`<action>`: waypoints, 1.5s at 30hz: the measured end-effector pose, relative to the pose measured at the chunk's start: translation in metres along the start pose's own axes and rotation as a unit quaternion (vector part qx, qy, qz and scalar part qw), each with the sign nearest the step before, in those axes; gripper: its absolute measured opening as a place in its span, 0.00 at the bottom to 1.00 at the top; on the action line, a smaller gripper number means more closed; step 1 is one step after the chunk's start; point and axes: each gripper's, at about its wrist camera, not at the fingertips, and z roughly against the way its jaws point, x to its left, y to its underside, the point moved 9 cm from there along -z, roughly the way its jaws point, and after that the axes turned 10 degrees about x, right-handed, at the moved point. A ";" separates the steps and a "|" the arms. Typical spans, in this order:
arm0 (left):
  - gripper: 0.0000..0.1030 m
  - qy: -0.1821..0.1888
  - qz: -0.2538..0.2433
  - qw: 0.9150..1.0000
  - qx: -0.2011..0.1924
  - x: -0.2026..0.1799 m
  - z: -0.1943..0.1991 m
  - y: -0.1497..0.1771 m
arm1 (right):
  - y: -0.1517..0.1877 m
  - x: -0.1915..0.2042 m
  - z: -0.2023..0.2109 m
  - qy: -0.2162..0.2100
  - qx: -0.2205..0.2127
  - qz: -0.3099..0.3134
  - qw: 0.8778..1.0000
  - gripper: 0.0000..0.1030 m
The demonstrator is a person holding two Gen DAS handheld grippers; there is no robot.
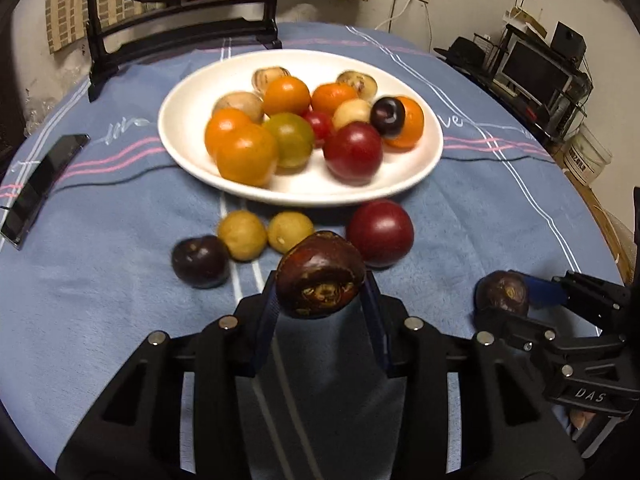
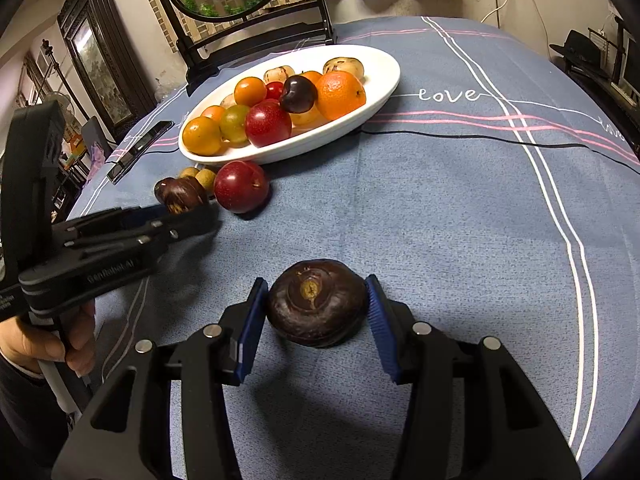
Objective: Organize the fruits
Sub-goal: 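Carry both dark purple fruits toward the plate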
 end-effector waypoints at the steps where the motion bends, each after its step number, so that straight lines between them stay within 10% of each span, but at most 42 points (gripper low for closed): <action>1: 0.40 -0.002 0.000 1.000 0.003 -0.001 -0.001 0.001 | 0.000 0.000 0.000 0.000 0.000 0.000 1.000 0.49; 18: 0.40 0.005 -0.005 0.999 -0.047 0.001 0.049 -0.015 | -0.019 0.023 0.037 0.014 -0.067 0.056 0.996 0.48; 33: 0.40 0.019 0.004 0.999 -0.027 0.006 0.028 -0.011 | 0.002 0.006 -0.006 0.113 0.023 0.082 0.990 0.56; 45: 0.40 0.021 0.002 0.999 -0.044 0.007 0.046 -0.030 | -0.036 0.014 0.033 0.063 -0.050 0.082 0.993 0.47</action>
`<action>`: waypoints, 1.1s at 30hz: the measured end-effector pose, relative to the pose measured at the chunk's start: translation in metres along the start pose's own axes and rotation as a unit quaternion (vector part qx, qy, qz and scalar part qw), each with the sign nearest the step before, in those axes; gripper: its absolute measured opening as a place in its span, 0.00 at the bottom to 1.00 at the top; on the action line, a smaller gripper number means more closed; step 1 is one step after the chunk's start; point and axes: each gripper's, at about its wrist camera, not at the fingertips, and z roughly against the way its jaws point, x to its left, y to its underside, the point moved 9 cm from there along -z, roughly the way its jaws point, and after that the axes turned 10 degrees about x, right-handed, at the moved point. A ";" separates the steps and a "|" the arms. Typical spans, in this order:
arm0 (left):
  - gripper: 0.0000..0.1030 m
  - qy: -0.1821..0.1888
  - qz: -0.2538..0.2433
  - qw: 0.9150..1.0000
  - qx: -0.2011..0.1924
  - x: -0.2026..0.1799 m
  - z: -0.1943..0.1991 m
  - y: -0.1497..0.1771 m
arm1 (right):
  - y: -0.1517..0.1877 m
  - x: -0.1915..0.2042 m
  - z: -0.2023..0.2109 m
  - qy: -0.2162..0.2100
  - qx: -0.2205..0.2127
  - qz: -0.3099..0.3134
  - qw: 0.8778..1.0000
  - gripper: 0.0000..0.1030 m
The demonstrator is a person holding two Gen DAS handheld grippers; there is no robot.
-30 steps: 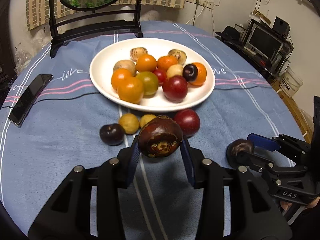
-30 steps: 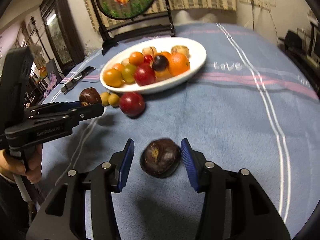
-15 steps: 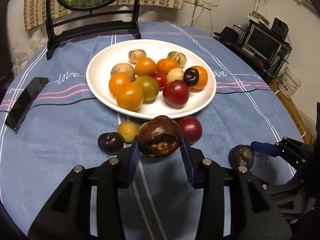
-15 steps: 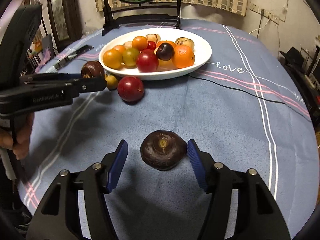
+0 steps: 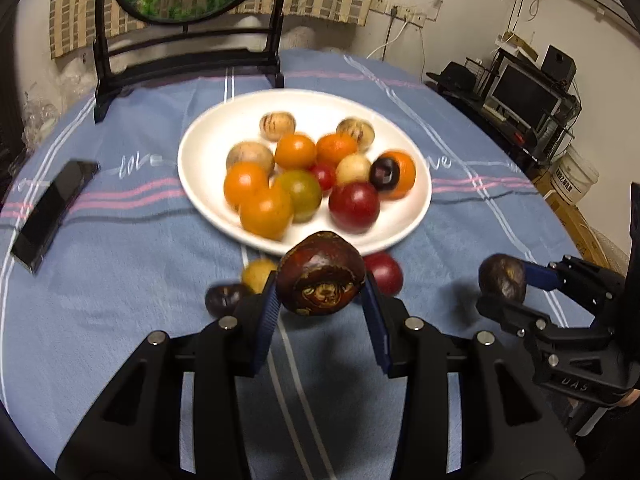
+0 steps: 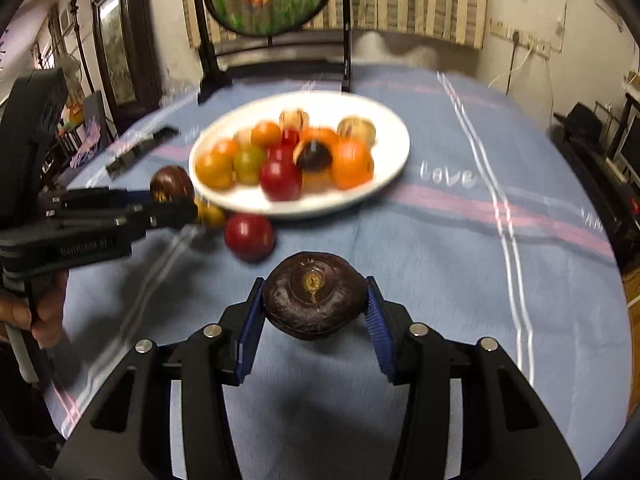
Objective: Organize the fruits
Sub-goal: 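Carry both dark purple fruits toward the plate, then lower both dark purple fruits onto the plate and open both tools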
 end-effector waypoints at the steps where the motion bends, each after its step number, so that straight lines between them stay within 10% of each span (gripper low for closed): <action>1: 0.40 -0.001 -0.003 1.000 -0.004 -0.001 0.002 -0.004 | -0.007 0.001 0.003 -0.002 -0.007 0.000 1.000 0.47; 14: 0.40 -0.027 0.029 0.999 -0.017 0.023 -0.024 -0.086 | -0.116 -0.001 -0.035 -0.013 -0.060 -0.033 0.998 0.48; 19: 0.49 -0.021 0.077 0.997 -0.002 0.047 -0.047 -0.091 | -0.119 -0.018 -0.054 -0.019 -0.083 -0.068 0.994 0.64; 25: 0.75 -0.014 0.105 0.994 -0.023 0.060 -0.037 -0.089 | -0.112 -0.023 -0.049 -0.034 -0.083 -0.080 0.993 0.64; 33: 0.81 -0.032 0.123 0.991 -0.037 0.068 -0.015 -0.071 | -0.092 -0.026 -0.044 -0.067 -0.068 -0.116 0.989 0.65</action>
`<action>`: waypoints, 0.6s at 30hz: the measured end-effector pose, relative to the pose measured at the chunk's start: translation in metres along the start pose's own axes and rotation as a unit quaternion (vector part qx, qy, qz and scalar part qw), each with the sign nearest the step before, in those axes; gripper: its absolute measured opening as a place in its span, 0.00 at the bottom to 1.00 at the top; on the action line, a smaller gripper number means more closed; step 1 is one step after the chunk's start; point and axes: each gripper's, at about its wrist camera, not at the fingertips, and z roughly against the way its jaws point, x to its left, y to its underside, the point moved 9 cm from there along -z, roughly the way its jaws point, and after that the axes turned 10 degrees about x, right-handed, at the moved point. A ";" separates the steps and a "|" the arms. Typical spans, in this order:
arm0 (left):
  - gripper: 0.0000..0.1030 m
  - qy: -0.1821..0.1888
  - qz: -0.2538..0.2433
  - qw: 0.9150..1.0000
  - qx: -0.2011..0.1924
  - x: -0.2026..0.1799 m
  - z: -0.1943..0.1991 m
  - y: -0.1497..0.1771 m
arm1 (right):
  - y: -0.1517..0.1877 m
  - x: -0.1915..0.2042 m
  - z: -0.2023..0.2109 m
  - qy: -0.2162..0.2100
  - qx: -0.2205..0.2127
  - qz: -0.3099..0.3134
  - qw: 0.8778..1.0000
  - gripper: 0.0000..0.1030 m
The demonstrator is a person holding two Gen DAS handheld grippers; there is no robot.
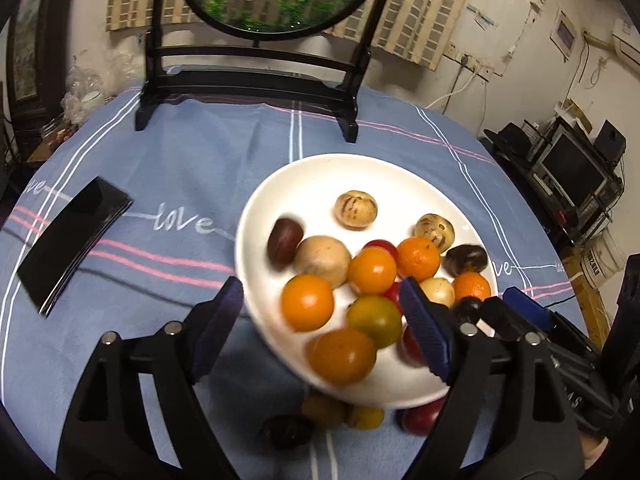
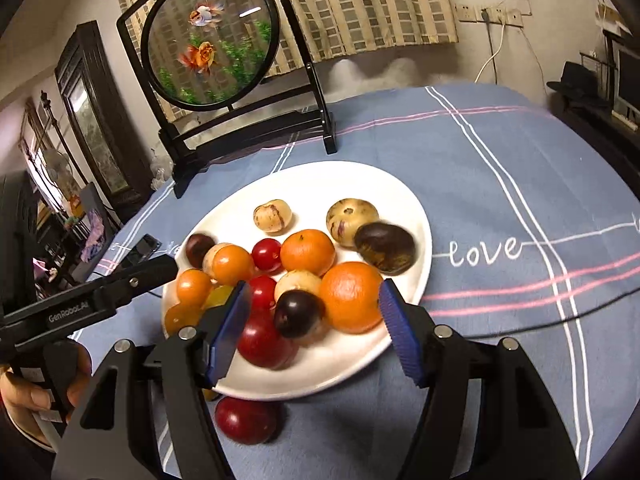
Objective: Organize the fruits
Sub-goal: 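Lower both dark purple fruits onto the plate and open both tools, then grasp a red tomato with the right tool while the left tool grasps a dark plum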
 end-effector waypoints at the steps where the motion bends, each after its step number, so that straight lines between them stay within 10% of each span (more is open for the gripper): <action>1: 0.81 -0.001 0.004 1.000 -0.001 0.004 0.003 0.005 | 0.001 0.000 0.002 0.001 -0.001 0.000 1.000 0.65; 18: 0.84 -0.052 -0.019 0.998 0.029 0.014 0.026 0.073 | 0.074 -0.002 0.022 0.015 0.031 -0.011 0.999 0.66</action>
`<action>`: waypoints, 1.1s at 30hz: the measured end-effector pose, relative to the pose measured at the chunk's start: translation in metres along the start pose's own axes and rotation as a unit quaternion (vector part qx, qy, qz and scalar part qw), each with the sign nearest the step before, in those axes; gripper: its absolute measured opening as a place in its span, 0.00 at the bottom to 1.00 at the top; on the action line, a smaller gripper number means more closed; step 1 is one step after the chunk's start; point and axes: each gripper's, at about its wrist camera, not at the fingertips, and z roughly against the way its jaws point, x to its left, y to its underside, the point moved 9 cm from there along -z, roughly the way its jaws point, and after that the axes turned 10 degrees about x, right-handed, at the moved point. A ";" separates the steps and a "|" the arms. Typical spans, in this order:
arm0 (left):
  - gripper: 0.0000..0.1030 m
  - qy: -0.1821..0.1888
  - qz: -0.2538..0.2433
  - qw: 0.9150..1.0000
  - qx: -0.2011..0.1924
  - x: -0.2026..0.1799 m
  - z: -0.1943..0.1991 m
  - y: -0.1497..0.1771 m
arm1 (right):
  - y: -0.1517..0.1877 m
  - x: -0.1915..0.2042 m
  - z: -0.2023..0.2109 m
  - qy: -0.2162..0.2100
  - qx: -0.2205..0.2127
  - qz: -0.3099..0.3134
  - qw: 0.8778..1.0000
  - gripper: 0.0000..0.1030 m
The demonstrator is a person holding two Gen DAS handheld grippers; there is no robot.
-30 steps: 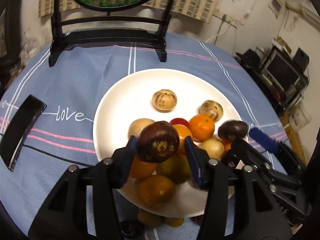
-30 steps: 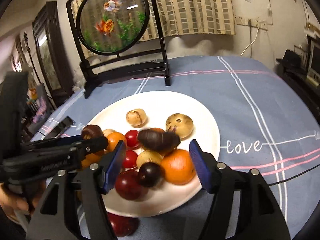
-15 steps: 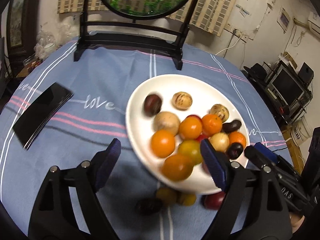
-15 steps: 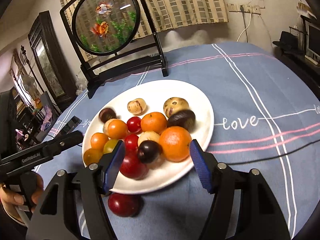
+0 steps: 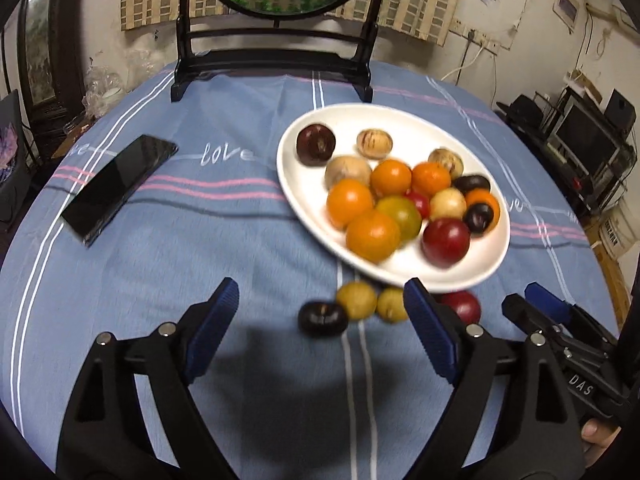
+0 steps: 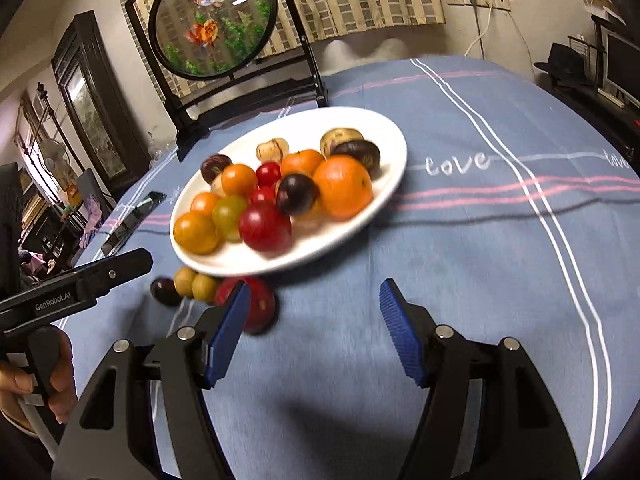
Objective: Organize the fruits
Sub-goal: 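Grasp a red tomato with the right tool while the left tool grasps a dark plum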
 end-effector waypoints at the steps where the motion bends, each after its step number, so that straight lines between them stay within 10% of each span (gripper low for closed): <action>1: 0.84 -0.002 -0.001 1.000 0.004 0.001 -0.001 0.005 | 0.002 -0.001 0.000 0.003 0.003 -0.002 1.000 0.66; 21: 0.83 -0.042 -0.070 0.996 0.042 0.014 -0.049 0.017 | 0.023 0.044 -0.032 0.034 0.093 0.098 0.990 0.67; 23: 0.72 -0.045 -0.085 0.995 0.033 0.010 -0.049 0.015 | 0.021 0.044 -0.035 0.041 0.096 0.098 0.990 0.67; 25: 0.31 -0.028 -0.117 0.992 0.029 -0.004 -0.045 0.013 | 0.019 0.045 -0.038 0.044 0.097 0.099 0.989 0.67; 33: 0.31 0.008 -0.093 0.995 0.026 0.000 -0.045 0.010 | 0.011 0.057 -0.043 0.058 0.092 0.120 0.987 0.67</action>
